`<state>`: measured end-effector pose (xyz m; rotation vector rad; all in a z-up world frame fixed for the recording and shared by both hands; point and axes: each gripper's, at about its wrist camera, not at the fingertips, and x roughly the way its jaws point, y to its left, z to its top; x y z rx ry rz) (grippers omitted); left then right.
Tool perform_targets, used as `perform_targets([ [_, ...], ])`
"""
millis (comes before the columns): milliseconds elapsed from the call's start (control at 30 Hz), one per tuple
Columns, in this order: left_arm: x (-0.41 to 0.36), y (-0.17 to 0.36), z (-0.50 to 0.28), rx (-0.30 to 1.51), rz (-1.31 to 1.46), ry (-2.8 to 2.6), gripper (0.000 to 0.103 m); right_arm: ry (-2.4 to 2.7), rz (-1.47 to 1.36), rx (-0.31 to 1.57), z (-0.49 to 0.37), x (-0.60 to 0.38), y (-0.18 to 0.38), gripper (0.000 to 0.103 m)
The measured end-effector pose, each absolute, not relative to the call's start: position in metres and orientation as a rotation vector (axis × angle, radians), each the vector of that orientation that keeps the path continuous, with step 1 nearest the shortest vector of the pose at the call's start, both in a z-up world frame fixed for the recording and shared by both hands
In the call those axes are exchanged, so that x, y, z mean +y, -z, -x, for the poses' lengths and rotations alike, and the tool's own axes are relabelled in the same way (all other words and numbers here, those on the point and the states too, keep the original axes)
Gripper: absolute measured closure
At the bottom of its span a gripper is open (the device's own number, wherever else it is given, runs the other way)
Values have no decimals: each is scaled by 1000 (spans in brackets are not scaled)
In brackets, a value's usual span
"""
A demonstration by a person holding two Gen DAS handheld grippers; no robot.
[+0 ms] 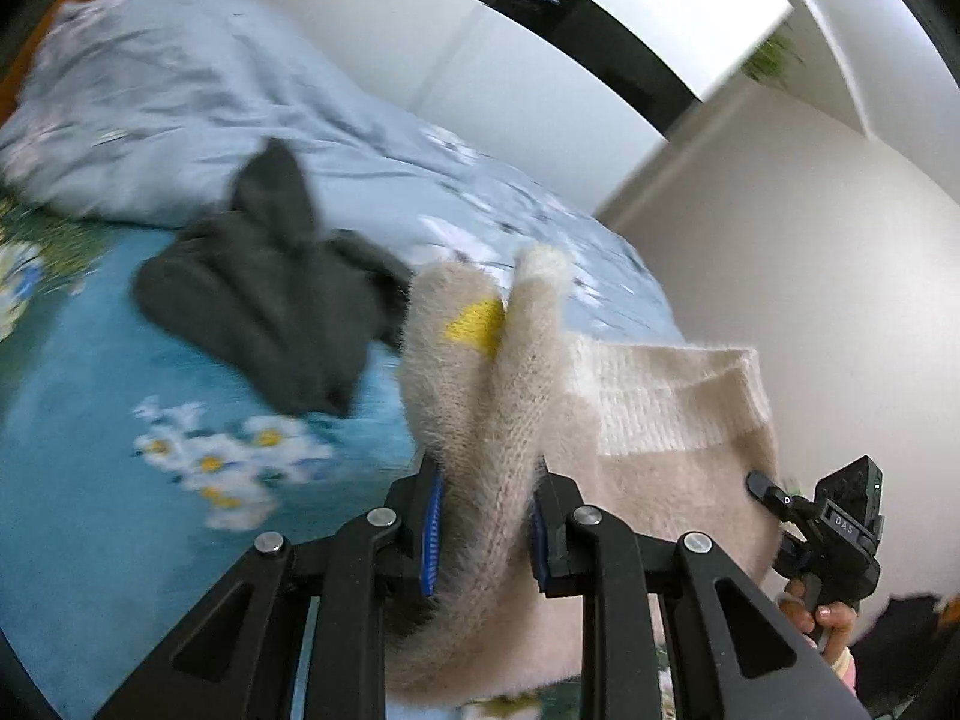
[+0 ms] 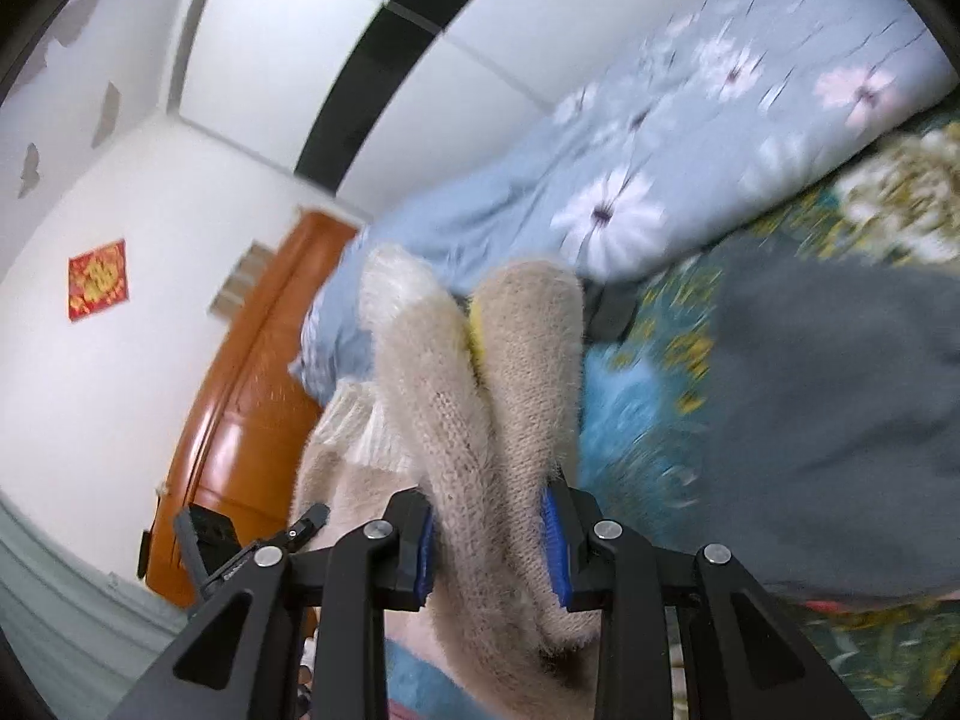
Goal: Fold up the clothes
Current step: 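Grasp the folded sweater with both tools and lift it off the bed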
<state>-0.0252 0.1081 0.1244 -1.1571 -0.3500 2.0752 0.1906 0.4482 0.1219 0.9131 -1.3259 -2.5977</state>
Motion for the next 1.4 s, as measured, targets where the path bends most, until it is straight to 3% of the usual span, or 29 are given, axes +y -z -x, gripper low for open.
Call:
perform_targets([
  [233,212,-157,-16,-194,1102,-1933,79,2744,-802,-1336,-261,517,-152,72],
  [433,291,-131,-21,-83,1152,-1818,79,2822,-805,-1447,-304,569,-140,72],
  [700,334,-67,-7,-20,1333,-1773,78,2782,-893,-1778,-330,628,-61,72],
  [867,322,-26,8,-159,1476,-1737,71,2673,-930,-1967,-334,646,-8,69],
  [967,321,-23,4,-176,1471,-1748,68,2696,-948,-1938,-330,647,-7,66],
  [1100,318,-36,5,-193,1461,-1764,50,2744,-1022,-1869,-327,645,-25,57],
  [1233,307,-48,7,-230,1433,-1812,46,2813,-1059,-1837,-325,640,-43,55],
  [1400,294,-73,-1,-192,1337,-1894,46,3145,-1197,-1571,-312,628,-81,55],
])
